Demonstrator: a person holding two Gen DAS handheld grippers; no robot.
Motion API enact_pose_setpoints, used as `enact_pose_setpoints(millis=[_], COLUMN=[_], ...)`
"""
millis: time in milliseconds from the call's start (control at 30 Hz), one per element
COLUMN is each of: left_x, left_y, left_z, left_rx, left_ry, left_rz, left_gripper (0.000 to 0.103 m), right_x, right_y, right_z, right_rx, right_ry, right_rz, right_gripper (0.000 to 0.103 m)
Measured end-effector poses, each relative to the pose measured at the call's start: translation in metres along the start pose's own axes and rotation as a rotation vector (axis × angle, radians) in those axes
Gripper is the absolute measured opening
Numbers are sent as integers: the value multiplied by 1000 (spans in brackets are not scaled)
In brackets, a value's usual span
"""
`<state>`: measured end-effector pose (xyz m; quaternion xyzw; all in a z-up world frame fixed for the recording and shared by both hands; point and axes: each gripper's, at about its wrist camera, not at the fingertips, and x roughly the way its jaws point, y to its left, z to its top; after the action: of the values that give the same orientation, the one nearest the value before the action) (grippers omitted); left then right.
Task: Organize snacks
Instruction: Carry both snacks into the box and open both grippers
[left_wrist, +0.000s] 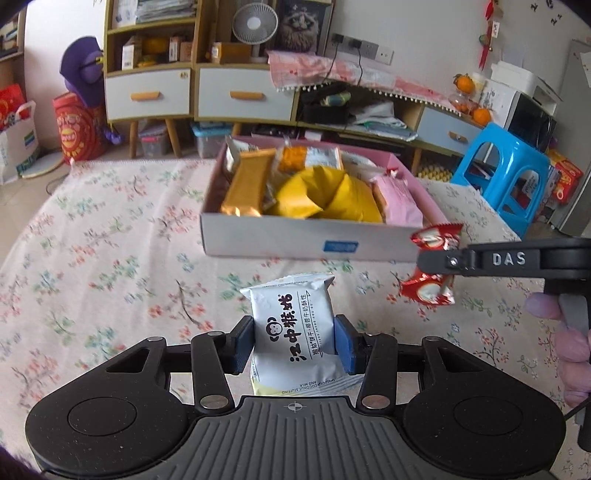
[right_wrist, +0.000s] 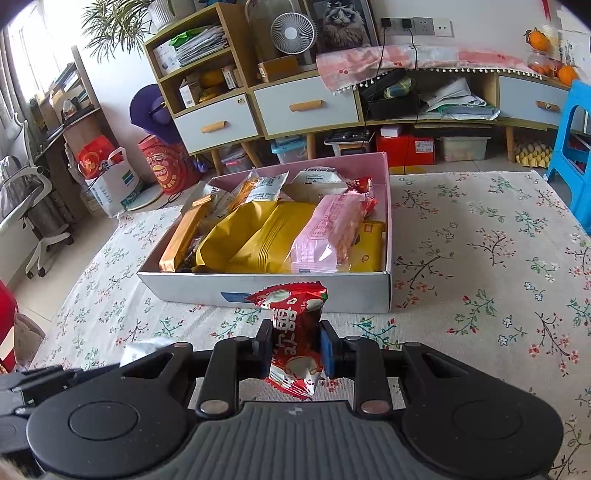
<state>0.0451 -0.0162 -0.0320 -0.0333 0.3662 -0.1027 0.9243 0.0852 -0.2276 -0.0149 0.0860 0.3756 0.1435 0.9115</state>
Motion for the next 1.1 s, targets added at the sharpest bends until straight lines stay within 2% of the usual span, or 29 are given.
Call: enact_pose_setpoints(millis=[233, 433, 733, 900, 1100], left_x=[-7, -1, 29, 53, 80], left_y=[2, -3, -8, -14, -17], left_z=[23, 49, 87, 102, 114], left_rx=[65, 97, 131, 136, 112], left_ry=[-56, -80, -90, -85, -59], left_rz=[9, 14, 31, 36, 33], left_gripper=[43, 43, 43, 43, 43], right_x=[-10, -11, 0, 13, 30], right_y=[6, 14, 10, 0, -8], right_z=[8, 31, 62, 72, 76], right_rx=[-16, -17, 45, 111, 129], right_ry=[-31, -77, -128, -125, -100], right_rz=[10, 6, -18, -22, -43], right_gripper=[14, 14, 14, 14, 14])
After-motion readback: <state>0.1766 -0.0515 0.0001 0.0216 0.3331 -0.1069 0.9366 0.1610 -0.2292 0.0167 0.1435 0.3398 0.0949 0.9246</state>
